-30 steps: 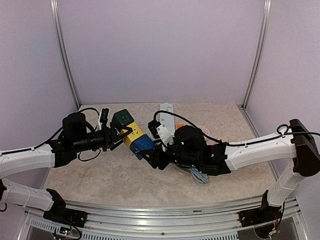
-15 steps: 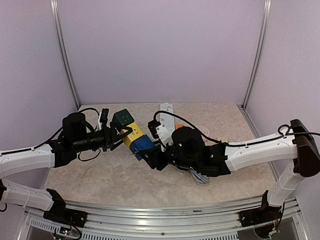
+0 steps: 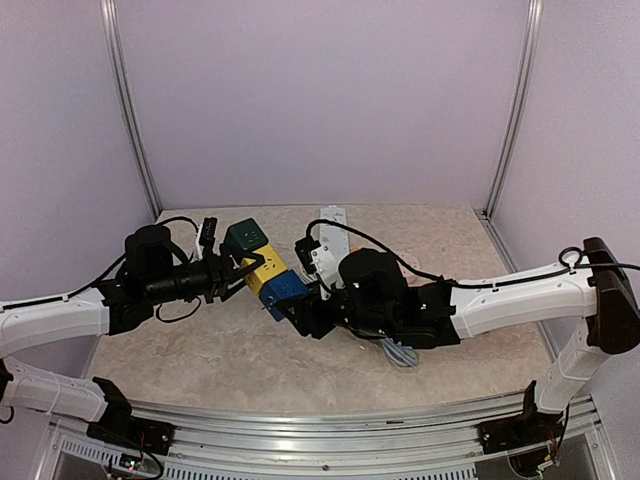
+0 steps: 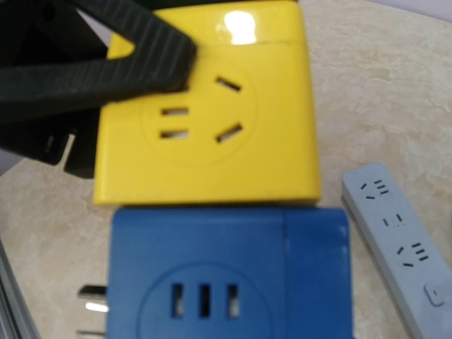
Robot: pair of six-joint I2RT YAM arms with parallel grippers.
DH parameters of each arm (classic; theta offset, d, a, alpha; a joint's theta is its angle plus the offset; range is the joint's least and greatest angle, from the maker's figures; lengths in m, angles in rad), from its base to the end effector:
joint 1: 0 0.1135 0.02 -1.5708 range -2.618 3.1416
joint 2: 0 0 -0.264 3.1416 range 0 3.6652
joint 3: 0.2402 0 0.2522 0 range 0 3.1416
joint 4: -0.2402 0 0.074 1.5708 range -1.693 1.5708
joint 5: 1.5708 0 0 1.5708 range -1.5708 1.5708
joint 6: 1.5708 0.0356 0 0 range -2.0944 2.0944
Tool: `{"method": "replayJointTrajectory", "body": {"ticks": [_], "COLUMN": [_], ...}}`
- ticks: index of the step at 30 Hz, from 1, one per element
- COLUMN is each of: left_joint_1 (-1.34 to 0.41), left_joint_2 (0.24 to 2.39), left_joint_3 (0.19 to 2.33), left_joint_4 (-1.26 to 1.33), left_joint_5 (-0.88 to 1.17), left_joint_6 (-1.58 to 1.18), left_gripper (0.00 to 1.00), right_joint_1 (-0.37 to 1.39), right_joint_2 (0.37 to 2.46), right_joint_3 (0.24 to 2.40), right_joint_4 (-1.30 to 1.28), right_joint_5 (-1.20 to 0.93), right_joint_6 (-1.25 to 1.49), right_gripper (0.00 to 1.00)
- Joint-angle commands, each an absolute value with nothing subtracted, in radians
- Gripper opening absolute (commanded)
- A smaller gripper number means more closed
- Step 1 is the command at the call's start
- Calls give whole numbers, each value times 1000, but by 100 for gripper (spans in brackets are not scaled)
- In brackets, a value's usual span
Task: Pull the plug off the socket
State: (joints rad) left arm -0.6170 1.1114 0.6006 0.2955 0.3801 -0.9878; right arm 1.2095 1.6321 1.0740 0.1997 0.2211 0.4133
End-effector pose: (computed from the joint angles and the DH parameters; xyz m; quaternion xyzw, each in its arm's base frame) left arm 0.1967 -0.1557 0.2598 -0.0246 0.7737 -0.5450 0.3221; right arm 0.1408 0.3504 0.2600 -0.2587 0.7773 0.3483 0.4556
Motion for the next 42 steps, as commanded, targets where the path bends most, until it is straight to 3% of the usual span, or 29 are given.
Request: {"method": "replayJointTrajectory", "body": {"ticks": [1,19,32,42], "left_joint_1": [-580,-558,-557,-557], "left_joint_2": [1099,1111,1079,1067], "left_joint_3": [618,630,618,615], "left_joint_4": [274,257,246,238], "left_joint_5": [266,292,260,254], "left_joint_6": [-918,-916,-918,-915], "left_gripper": [35,35,35,35], "right_joint_1": [1176,1228,1207,1144], "right_joint_2": [1572,1516,1541,1578], "right_joint_3": [1045,966,1050,1068], "right_joint_4": [232,361,175,85], "right_joint_5": [269,-35,272,268], "right_joint_6": [424,146,332,479], "right_gripper": [0,0,0,0]}}
